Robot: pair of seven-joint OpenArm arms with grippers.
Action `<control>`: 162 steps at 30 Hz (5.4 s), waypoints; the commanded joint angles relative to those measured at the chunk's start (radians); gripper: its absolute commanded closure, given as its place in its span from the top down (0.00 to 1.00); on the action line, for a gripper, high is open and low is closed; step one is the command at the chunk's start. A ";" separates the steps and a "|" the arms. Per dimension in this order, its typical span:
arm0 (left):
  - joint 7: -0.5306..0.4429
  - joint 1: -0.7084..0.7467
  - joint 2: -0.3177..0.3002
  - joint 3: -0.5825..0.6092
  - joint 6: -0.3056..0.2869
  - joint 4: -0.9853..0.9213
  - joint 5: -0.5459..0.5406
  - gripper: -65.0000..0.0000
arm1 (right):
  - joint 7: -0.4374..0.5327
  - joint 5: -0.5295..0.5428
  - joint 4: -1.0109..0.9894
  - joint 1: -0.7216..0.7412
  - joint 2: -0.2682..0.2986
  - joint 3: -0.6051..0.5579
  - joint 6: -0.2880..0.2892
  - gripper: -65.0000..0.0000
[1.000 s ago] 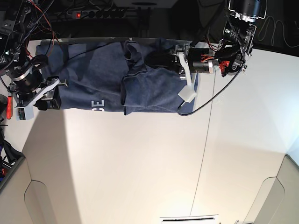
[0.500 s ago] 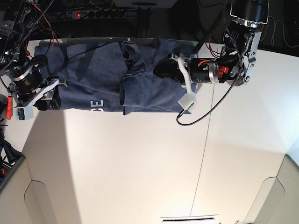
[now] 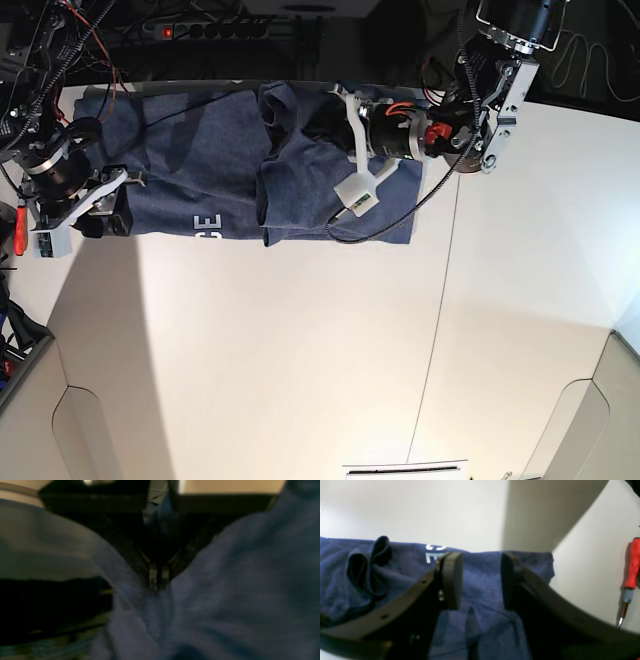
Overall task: Layout the t-shirt on the table in an organized manner, then fold the t-shirt properly
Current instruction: 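Lay the lifted end over the strip's middle with the left gripper, then release the shirt with the left gripper and pull it back, then lift the printed shirt end with the right gripper and fold it over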
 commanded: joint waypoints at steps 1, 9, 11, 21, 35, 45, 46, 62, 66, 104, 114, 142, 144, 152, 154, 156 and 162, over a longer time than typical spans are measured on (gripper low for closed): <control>-0.021 -0.011 -0.002 0.004 -0.010 0.016 -0.054 0.00 | 0.023 0.015 0.019 0.010 0.008 0.005 0.000 0.39; 0.064 -0.031 0.014 0.003 -0.010 0.021 -0.285 0.00 | 0.023 0.015 0.019 0.010 0.008 0.005 0.000 0.39; 0.078 -0.040 0.013 -0.001 -0.010 0.021 -0.301 0.00 | 0.023 -0.002 0.019 0.010 0.008 0.005 0.000 0.39; 0.078 -0.050 0.013 -0.181 -0.010 0.021 -0.300 0.00 | 0.034 -0.100 -0.013 0.020 0.118 0.011 -0.072 0.68; 0.078 -0.050 0.008 -0.262 -0.010 0.021 -0.274 0.00 | 0.012 0.012 -0.416 0.075 0.172 0.031 -0.016 0.68; 0.077 -0.050 0.008 -0.262 -0.010 0.021 -0.274 0.00 | -0.005 0.156 -0.538 0.077 0.203 0.031 0.040 0.68; 0.077 -0.050 0.008 -0.262 -0.010 0.021 -0.274 0.00 | -0.025 0.184 -0.538 0.077 0.203 0.031 0.056 0.68; 0.070 -0.037 0.007 -0.488 -0.010 0.021 -0.128 0.00 | -0.113 0.323 -0.532 0.077 0.203 0.031 0.087 0.00; 0.032 0.006 -0.038 -0.508 -0.010 0.021 -0.006 0.00 | -0.117 0.330 -0.476 0.077 0.203 0.031 0.087 0.00; -0.050 0.083 -0.050 -0.506 0.003 0.018 0.102 0.00 | -0.072 0.188 -0.055 0.074 -0.221 -0.659 0.074 0.00; -0.050 0.083 -0.050 -0.506 0.003 0.018 0.080 0.00 | -0.014 0.040 -0.094 0.158 -0.228 -0.778 -0.001 0.00; -0.057 0.081 -0.050 -0.506 0.003 0.018 0.019 0.00 | 0.064 0.111 -0.278 0.212 -0.279 -0.829 0.011 0.38; -0.070 0.080 -0.050 -0.506 0.003 0.018 0.011 0.00 | 0.064 0.151 -0.277 0.234 -0.279 -0.853 0.031 0.38; -0.149 0.080 -0.051 -0.533 -0.010 0.020 -0.011 0.00 | 0.060 0.122 -0.273 0.334 -0.279 -0.921 0.038 0.37; -0.148 0.078 -0.050 -0.574 -0.010 0.024 -0.067 0.00 | 0.053 0.054 -0.259 0.354 -0.279 -0.914 0.037 0.33; -0.148 0.077 -0.050 -0.630 -0.010 0.034 -0.124 0.00 | 0.026 0.008 -0.237 0.370 -0.279 -0.894 0.025 0.19; -0.118 0.077 -0.050 -0.809 -0.010 0.119 -0.225 0.00 | -0.024 -0.016 -0.142 0.379 -0.279 -0.726 -0.055 0.00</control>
